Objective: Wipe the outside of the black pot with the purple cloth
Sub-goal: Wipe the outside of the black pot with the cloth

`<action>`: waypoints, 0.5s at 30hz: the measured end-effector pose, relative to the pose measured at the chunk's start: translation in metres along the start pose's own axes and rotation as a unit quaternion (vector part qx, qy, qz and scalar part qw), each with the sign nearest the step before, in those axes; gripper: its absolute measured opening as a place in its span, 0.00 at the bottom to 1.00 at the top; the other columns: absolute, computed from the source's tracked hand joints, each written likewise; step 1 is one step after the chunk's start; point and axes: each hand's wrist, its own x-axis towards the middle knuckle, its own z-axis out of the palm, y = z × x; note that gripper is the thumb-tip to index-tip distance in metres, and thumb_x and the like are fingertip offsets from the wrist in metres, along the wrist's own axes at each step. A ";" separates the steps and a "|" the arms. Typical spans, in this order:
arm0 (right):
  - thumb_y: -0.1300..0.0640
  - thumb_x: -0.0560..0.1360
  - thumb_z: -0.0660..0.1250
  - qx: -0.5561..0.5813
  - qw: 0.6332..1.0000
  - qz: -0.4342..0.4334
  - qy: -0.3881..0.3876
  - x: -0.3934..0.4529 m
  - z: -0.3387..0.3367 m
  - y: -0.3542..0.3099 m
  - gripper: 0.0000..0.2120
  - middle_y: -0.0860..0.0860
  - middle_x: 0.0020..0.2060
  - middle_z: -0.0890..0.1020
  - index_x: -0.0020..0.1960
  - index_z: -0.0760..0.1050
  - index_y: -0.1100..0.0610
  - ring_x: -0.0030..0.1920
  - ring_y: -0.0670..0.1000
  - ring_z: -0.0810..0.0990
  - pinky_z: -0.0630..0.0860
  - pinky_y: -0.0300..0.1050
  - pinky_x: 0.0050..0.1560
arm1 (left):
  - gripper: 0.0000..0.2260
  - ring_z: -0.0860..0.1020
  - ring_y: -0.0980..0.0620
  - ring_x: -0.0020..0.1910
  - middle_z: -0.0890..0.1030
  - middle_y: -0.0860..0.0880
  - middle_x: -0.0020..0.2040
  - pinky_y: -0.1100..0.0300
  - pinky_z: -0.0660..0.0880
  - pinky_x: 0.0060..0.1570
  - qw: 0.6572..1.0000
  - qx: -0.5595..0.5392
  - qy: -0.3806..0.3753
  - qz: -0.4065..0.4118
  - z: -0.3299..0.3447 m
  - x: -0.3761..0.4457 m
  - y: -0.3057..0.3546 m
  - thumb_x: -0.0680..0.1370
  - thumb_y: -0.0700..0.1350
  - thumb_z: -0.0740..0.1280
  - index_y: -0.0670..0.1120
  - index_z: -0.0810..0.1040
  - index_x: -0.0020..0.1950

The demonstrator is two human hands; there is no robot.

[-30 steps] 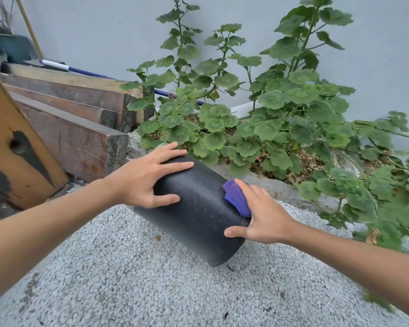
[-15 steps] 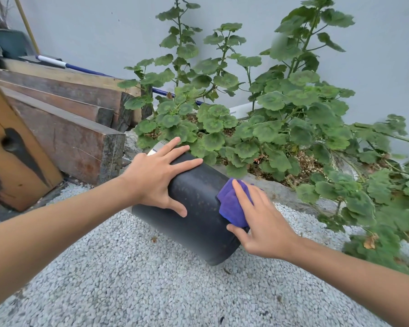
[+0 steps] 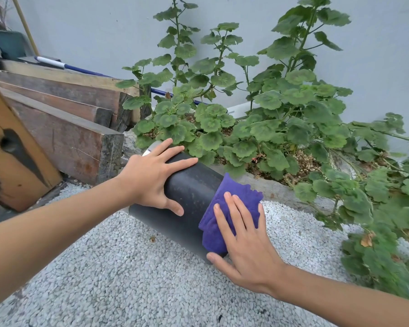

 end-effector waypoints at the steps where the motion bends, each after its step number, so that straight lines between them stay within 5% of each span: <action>1: 0.35 0.82 0.52 0.003 1.000 -0.003 0.006 -0.001 -0.002 0.000 0.38 0.63 0.82 0.57 0.82 0.60 0.59 0.82 0.62 0.57 0.62 0.79 0.71 | 0.55 0.45 0.51 0.82 0.52 0.59 0.82 0.47 0.80 0.47 1.000 -0.002 -0.003 -0.002 -0.001 0.000 0.000 0.54 0.87 0.55 0.71 0.42 0.77; 6: 0.51 0.84 0.58 0.042 0.995 -0.056 0.068 -0.012 0.001 0.003 0.22 0.58 0.79 0.69 0.75 0.74 0.56 0.78 0.57 0.69 0.73 0.73 0.67 | 0.55 0.46 0.51 0.82 0.52 0.59 0.81 0.44 0.81 0.48 1.000 -0.011 -0.015 -0.016 -0.003 -0.003 -0.002 0.54 0.87 0.56 0.71 0.42 0.77; 9: 0.60 0.81 0.69 0.263 0.959 0.023 0.106 -0.010 0.003 0.008 0.19 0.53 0.78 0.68 0.71 0.78 0.51 0.78 0.52 0.67 0.69 0.57 0.76 | 0.56 0.47 0.52 0.81 0.53 0.60 0.81 0.44 0.81 0.48 0.999 -0.018 -0.018 -0.024 -0.003 -0.003 -0.003 0.53 0.87 0.56 0.72 0.43 0.77; 12: 0.56 0.77 0.75 0.408 0.885 0.171 0.145 0.007 -0.006 0.015 0.27 0.40 0.75 0.58 0.71 0.72 0.38 0.78 0.45 0.58 0.58 0.43 0.79 | 0.57 0.49 0.52 0.81 0.56 0.60 0.80 0.40 0.79 0.52 0.997 -0.045 -0.027 -0.052 -0.004 0.000 -0.004 0.50 0.88 0.55 0.72 0.45 0.77; 15: 0.50 0.70 0.82 0.476 0.813 0.321 0.096 0.026 -0.014 0.027 0.41 0.44 0.71 0.65 0.77 0.65 0.44 0.72 0.45 0.65 0.65 0.45 0.74 | 0.58 0.53 0.51 0.79 0.59 0.60 0.79 0.37 0.78 0.55 0.993 -0.066 -0.041 -0.092 -0.003 -0.003 -0.006 0.49 0.89 0.54 0.71 0.48 0.77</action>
